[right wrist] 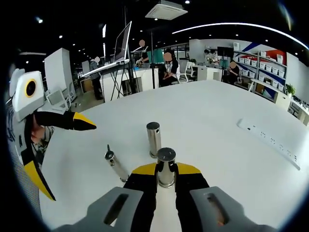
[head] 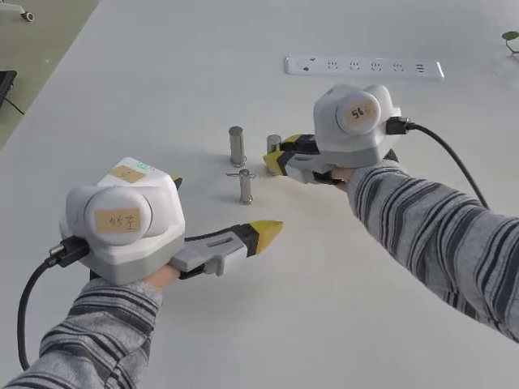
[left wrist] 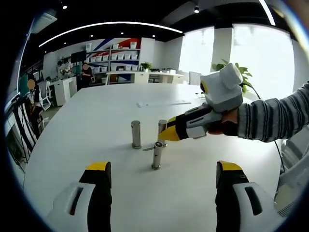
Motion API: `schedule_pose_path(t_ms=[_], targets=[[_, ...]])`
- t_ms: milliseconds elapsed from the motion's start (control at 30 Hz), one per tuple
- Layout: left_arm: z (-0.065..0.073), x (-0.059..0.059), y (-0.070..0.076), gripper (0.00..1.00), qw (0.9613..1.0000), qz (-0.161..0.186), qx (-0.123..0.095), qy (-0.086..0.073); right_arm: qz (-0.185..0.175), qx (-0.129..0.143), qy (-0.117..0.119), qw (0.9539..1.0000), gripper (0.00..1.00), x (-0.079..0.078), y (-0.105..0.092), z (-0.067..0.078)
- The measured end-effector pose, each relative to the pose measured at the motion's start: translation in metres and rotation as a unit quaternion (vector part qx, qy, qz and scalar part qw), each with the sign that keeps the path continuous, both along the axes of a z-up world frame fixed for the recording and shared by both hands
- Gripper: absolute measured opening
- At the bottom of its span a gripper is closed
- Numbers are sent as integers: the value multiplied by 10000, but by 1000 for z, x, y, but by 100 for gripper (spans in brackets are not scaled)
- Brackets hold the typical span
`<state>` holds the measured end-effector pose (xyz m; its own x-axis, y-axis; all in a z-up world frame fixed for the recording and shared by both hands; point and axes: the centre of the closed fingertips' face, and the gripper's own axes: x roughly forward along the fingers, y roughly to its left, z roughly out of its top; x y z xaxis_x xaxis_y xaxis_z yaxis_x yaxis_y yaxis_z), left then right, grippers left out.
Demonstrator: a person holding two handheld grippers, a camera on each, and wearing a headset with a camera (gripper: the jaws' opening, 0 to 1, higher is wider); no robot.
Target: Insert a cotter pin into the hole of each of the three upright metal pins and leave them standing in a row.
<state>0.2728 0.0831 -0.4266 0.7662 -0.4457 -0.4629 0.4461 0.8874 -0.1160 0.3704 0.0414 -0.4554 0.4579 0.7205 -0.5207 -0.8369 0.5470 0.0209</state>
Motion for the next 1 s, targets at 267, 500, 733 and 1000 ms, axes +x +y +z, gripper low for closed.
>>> schedule_pose_path(t_ms=[267, 500, 733, 1000], targets=[[1, -9, -8, 90, 9999, -147, 20, 13, -33, -108, -1, 9999, 8, -11, -30, 0], [7, -14, -14, 90, 9996, -269, 4, -39, 19, -97, 9, 10000, 8, -37, -41, 3], [9, -18, -19, 90, 9993, -362, 14, -55, 6, -147, -48, 9999, 8, -50, -50, 3], [10, -22, -19, 90, 9992, -394, 28, -52, -3, -110, 0, 9999, 8, -74, -50, 0]])
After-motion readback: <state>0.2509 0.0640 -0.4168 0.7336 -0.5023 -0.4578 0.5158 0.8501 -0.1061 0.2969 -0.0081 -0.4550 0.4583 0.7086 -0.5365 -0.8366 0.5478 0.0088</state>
